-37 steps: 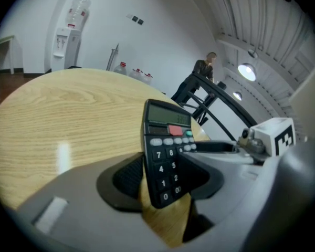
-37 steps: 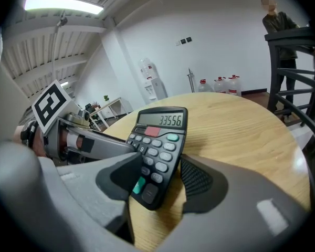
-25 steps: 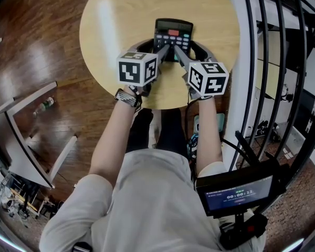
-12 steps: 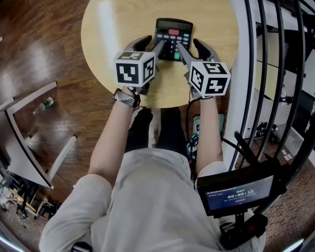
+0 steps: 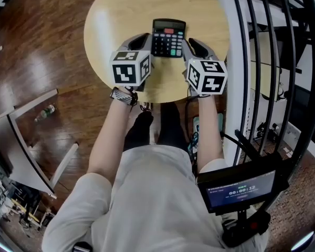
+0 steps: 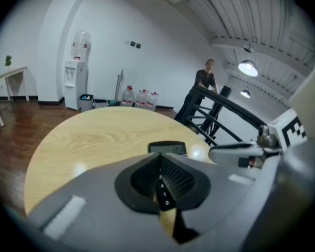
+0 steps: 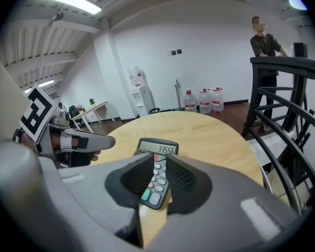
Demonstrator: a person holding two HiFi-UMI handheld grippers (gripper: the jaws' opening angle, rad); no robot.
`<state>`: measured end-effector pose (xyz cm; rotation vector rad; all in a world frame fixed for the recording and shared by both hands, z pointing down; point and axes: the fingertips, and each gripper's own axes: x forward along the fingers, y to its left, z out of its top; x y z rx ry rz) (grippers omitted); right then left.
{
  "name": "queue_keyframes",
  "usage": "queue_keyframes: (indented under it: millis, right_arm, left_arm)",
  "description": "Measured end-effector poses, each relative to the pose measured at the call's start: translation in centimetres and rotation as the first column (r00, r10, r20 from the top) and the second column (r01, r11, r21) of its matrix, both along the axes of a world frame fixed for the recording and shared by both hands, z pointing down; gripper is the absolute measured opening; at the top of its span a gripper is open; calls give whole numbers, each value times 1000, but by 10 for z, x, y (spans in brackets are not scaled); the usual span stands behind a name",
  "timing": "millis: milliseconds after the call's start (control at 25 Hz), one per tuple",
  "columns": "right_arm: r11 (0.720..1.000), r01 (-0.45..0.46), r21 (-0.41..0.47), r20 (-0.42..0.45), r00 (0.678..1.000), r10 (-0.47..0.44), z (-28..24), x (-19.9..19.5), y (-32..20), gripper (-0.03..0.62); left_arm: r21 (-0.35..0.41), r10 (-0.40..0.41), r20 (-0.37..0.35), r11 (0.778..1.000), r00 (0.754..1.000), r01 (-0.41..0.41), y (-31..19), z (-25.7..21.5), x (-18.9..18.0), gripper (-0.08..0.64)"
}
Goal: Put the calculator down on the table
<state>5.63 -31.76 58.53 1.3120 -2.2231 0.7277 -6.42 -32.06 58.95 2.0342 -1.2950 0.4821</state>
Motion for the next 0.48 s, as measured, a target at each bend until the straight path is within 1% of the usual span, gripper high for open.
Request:
queue_keyframes:
  millis: [40, 120, 320, 480]
  right_arm:
    - [1000, -8, 9, -3, 1000, 8, -7, 0, 0, 56]
    - [1000, -19, 25, -12, 1000, 19, -21, 0, 2, 33]
    - [998, -11, 69, -29, 1000, 13, -55, -2, 11, 8]
    - [993, -41, 107, -40, 998, 45, -83, 0, 28, 5]
  left_arm:
    - [12, 6, 2, 1000, 1000, -6, 0, -7, -1, 6]
    - [34, 19, 5, 999, 1000, -19, 1, -22, -1, 6]
    - [100, 34, 3, 994, 999, -34, 3, -62, -9, 6]
    - [168, 51, 12, 984, 999, -52, 14, -97, -20, 6]
